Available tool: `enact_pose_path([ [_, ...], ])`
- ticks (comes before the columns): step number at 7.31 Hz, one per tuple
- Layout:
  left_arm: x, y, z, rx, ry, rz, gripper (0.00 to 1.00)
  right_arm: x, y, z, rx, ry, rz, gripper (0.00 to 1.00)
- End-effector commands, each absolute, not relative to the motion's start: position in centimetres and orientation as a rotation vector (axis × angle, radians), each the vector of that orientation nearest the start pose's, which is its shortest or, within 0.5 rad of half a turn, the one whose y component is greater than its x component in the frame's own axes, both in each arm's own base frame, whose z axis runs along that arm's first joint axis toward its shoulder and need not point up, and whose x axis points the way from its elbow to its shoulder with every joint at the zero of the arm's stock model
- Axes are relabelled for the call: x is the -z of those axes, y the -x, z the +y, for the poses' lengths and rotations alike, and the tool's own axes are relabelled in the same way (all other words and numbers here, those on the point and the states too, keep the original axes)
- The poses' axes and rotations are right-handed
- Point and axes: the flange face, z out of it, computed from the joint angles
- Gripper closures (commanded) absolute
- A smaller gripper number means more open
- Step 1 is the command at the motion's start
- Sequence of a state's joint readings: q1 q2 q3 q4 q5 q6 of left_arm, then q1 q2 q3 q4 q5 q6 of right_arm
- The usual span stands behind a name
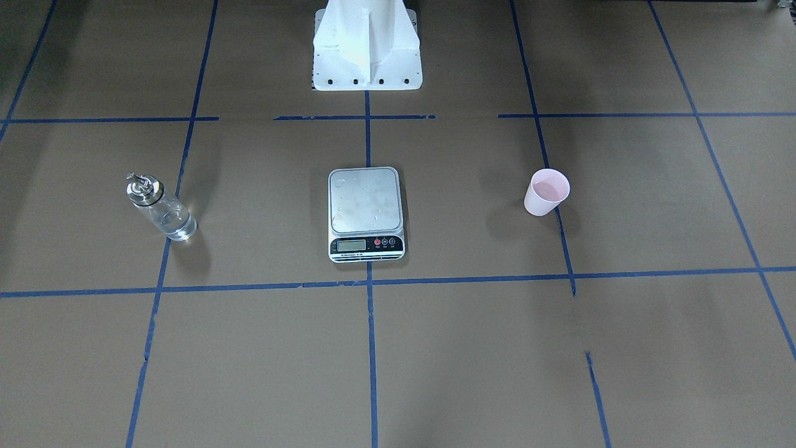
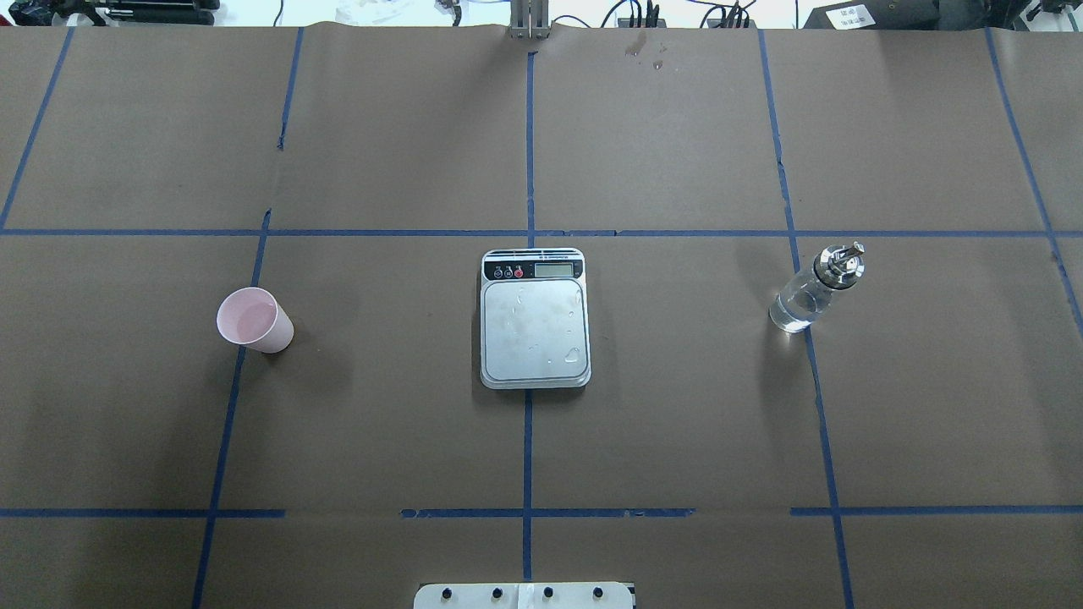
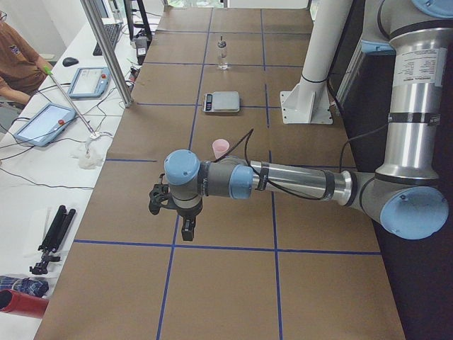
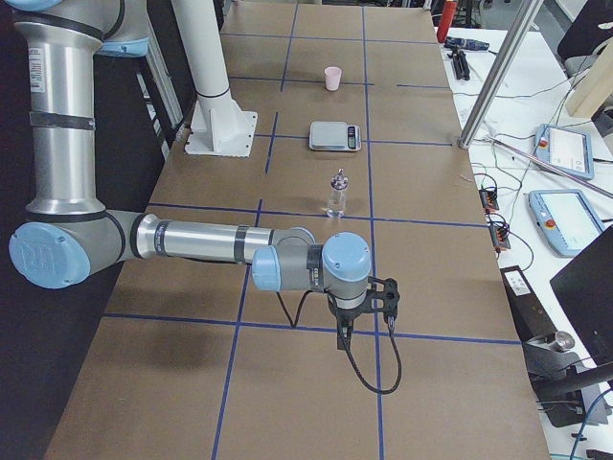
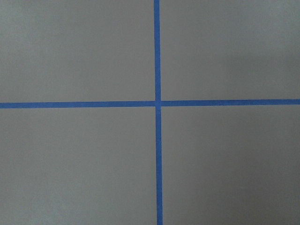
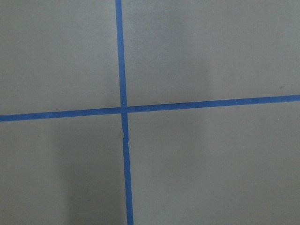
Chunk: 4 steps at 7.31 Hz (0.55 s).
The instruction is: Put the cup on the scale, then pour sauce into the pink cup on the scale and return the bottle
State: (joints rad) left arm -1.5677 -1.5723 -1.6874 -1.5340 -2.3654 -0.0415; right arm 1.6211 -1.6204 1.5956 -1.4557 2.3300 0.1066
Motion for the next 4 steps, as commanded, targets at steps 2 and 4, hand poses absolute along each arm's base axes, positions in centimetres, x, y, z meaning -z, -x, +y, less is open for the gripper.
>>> enact_pose_path([
  [2, -59.5, 6.1, -49.6, -0.003, -0.074, 0.794, 0.00, -65.8, -8.8, -47.3, -0.115, -0.066, -0.761, 0.00],
  [4, -55.8, 6.0, -49.8, -0.026, -0.141, 0.795, 0.00, -65.6, -8.8, -47.4, -0.115, -0.069, -0.762, 0.00],
])
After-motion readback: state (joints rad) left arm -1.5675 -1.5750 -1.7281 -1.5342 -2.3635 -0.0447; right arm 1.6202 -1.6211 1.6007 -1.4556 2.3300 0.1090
